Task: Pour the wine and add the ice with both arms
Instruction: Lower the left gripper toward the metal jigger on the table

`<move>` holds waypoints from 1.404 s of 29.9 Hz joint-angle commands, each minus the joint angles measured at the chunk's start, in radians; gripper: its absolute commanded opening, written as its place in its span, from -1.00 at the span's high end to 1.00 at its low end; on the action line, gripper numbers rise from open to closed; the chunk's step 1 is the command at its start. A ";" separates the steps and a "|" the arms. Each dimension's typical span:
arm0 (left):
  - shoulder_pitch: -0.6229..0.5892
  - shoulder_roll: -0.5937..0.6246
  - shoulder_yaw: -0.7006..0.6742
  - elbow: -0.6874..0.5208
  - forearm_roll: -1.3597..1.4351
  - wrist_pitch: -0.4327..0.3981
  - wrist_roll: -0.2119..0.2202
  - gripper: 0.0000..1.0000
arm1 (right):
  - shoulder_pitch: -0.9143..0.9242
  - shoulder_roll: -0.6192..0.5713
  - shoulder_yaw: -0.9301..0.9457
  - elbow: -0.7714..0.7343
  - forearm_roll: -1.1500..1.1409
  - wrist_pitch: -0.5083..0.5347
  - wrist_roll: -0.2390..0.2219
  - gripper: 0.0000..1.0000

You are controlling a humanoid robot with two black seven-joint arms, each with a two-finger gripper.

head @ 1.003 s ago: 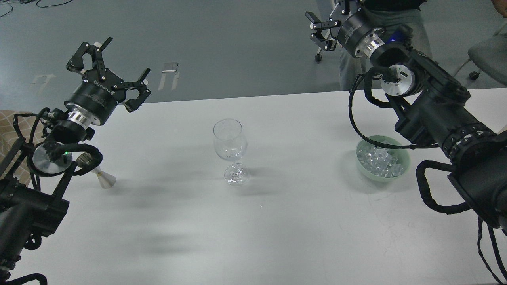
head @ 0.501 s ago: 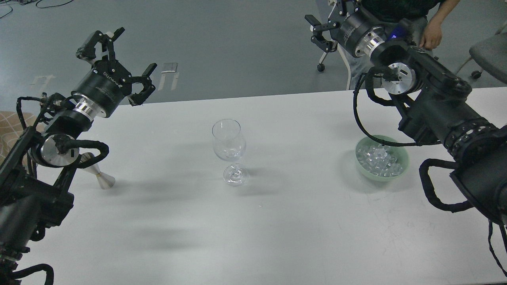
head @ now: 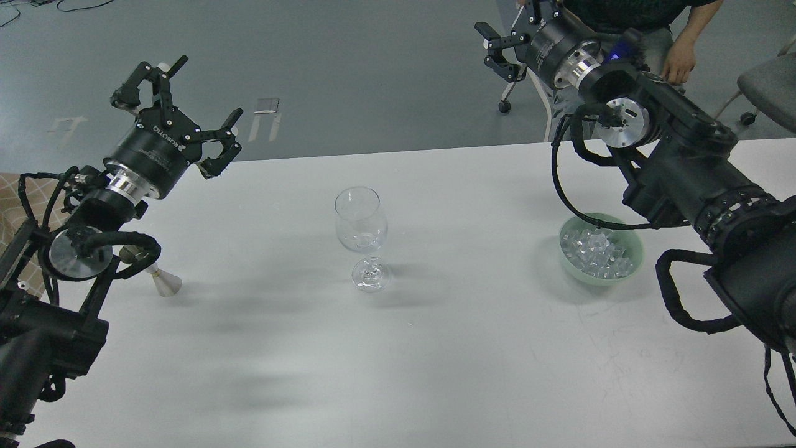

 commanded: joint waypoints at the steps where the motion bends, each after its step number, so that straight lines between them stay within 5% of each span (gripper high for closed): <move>1: 0.061 -0.001 -0.051 -0.032 -0.009 0.035 0.010 -0.93 | 0.000 0.000 0.001 0.000 0.000 0.000 0.000 -1.00; 7: 0.185 -0.002 -0.148 -0.129 -0.081 0.153 0.010 -0.93 | -0.001 0.002 0.001 0.000 0.000 0.000 0.000 -1.00; 24: 0.501 -0.076 -0.366 -0.230 -0.150 0.210 0.010 -0.93 | -0.005 0.005 -0.001 0.000 0.000 0.000 -0.002 -1.00; 42: 0.597 -0.240 -0.427 -0.227 -0.170 0.265 0.008 -0.92 | 0.000 0.015 -0.002 -0.008 0.000 0.000 -0.006 -1.00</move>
